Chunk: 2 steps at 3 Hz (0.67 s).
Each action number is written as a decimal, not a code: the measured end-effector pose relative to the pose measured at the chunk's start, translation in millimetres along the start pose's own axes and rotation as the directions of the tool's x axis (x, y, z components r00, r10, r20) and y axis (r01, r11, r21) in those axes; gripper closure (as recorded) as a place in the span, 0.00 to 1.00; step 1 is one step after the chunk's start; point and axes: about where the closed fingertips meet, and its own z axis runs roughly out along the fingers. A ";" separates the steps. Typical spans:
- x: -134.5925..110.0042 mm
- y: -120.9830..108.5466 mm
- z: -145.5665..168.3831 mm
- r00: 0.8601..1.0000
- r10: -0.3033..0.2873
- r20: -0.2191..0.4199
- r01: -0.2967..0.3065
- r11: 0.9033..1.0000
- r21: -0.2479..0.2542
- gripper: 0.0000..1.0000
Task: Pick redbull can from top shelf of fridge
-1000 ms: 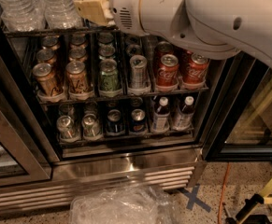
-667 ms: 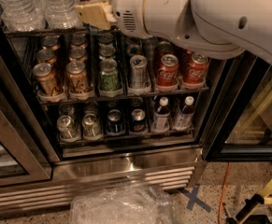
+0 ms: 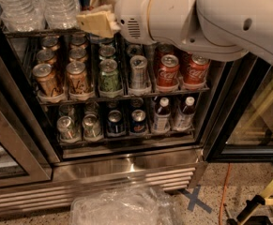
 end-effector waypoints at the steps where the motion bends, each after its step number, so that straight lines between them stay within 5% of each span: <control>1: 3.9 2.9 -1.6 1.000 0.003 -0.001 -0.003 1.000 -0.017 1.00; 2: 5.5 4.3 -1.8 1.000 0.003 -0.001 -0.003 1.000 -0.025 1.00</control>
Offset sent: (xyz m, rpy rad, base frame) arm -0.0022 -0.0055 -0.0141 0.0033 0.0216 0.0334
